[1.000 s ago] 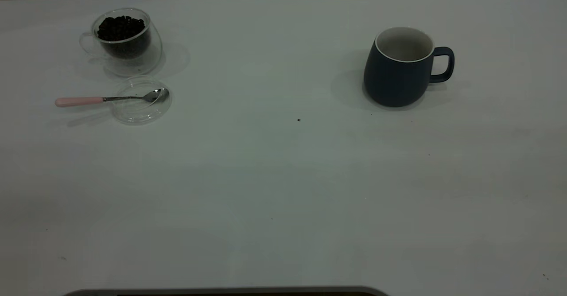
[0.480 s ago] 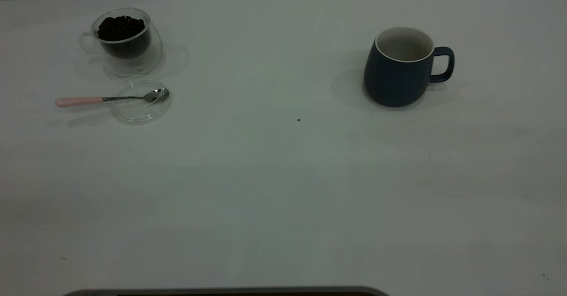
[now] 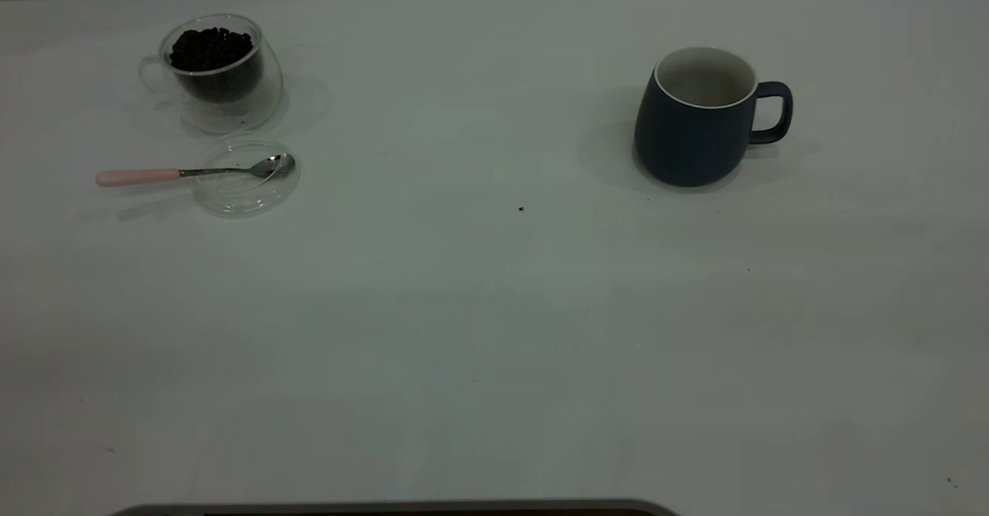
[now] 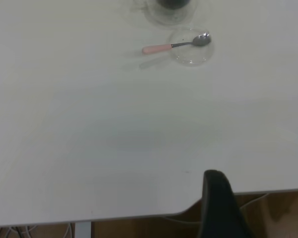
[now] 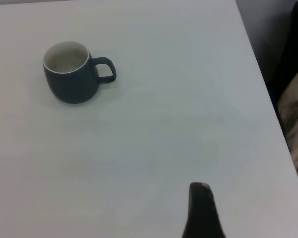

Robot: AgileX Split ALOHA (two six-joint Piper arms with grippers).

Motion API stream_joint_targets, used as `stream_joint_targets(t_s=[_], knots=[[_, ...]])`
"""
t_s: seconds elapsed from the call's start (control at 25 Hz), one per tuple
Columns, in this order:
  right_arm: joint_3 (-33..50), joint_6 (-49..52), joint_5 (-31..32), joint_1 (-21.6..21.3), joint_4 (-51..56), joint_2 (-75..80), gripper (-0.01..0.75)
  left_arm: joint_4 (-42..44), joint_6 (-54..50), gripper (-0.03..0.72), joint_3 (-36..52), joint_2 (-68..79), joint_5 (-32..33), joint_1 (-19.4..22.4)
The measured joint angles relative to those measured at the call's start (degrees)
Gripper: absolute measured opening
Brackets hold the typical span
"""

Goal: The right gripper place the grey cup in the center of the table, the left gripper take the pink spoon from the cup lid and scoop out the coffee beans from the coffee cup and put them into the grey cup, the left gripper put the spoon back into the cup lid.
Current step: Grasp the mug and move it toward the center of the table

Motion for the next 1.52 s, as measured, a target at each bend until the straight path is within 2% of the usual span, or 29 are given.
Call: stream_joint_targets(t_s=[0.4, 0.52, 0.8, 1.0, 1.16, 1.24, 1.36, 1.52], knots=[[-0.56, -1.11, -1.96, 0.0, 3.31, 3.03, 0.565, 0.0, 0.07, 0.476, 0.0, 0.0, 0.0, 0.0], [-1.03, -3.58, -7.36, 0.0, 5.44, 11.82, 0.571, 0.0, 0.07, 0.476, 0.0, 0.0, 0.0, 0.0], [-2.12, -19.02, -25.21, 0.0, 11.93, 42.7, 0.691, 0.0, 0.07, 0.476, 0.0, 0.0, 0.0, 0.0], [-11.71, -33.18, -29.67, 0.0, 19.88, 66.56, 0.697, 0.0, 0.07, 0.476, 0.0, 0.0, 0.01, 0.0], [-22.17, -45.79, -29.58, 0.0, 25.26, 83.82, 0.691, 0.0, 0.07, 0.476, 0.0, 0.0, 0.06, 0.0], [-27.03, -50.9, -27.59, 0.0, 26.51, 91.32, 0.682, 0.0, 0.07, 0.476, 0.0, 0.0, 0.06, 0.0], [-33.6, -57.68, -25.82, 0.0, 26.9, 101.52, 0.653, 0.0, 0.01, 0.476, 0.0, 0.0, 0.06, 0.0], [-42.58, -73.04, -26.64, 0.0, 26.96, 114.16, 0.582, 0.0, -0.07, 0.476, 0.0, 0.0, 0.13, 0.0]])
